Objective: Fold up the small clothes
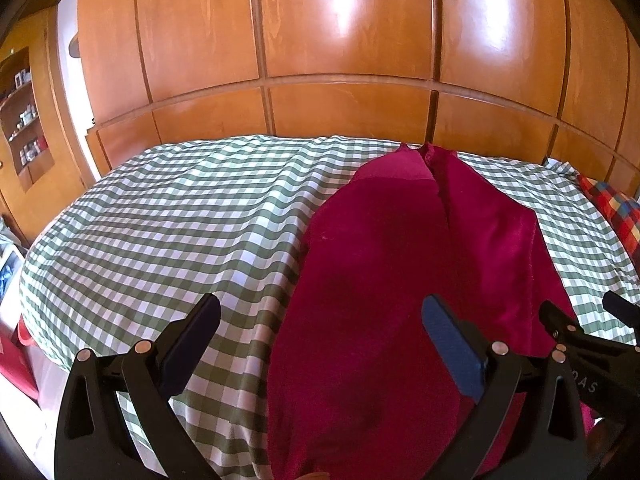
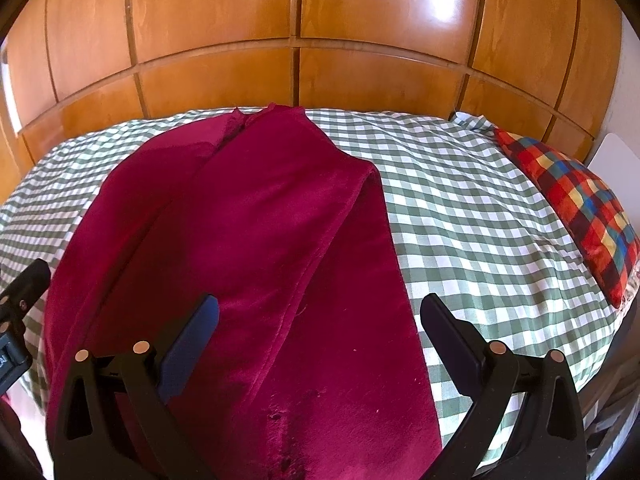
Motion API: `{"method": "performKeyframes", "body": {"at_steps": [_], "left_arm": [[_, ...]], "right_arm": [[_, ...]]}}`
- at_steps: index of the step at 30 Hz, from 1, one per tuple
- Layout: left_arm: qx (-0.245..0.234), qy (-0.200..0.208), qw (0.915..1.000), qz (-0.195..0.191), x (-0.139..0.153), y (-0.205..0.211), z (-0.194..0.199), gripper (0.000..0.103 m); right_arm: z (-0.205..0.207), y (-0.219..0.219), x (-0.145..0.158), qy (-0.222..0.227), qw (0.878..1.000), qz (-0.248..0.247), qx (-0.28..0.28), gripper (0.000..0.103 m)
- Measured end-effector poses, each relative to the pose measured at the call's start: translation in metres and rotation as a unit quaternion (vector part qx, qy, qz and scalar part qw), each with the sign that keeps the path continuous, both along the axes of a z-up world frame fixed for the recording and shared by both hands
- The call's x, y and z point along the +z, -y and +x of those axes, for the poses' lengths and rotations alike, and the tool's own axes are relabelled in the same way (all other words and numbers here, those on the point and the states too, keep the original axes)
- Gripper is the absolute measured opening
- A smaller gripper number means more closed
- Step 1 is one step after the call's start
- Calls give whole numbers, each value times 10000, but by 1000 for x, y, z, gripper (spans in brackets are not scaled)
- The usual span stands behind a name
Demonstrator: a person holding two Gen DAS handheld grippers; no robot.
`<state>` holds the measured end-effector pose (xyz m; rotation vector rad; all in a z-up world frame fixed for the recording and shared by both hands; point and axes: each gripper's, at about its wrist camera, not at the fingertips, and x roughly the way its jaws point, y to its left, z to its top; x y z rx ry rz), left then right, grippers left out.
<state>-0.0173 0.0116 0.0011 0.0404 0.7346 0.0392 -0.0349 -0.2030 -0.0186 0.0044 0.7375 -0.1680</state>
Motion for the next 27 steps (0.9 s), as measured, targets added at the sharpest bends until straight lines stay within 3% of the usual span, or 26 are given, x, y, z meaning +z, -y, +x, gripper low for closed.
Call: {"method": "performKeyframes", "body": {"at_steps": [15, 27], "left_arm": [[132, -17, 9999, -56, -3, -15, -2, 100], [166, -95, 9998, -14, -7, -16, -2, 100]], "right_arm": [[0, -7, -2, -73, 9999, -14, 84, 100], [2, 3, -7, -162, 9995, 271, 60, 100]]}}
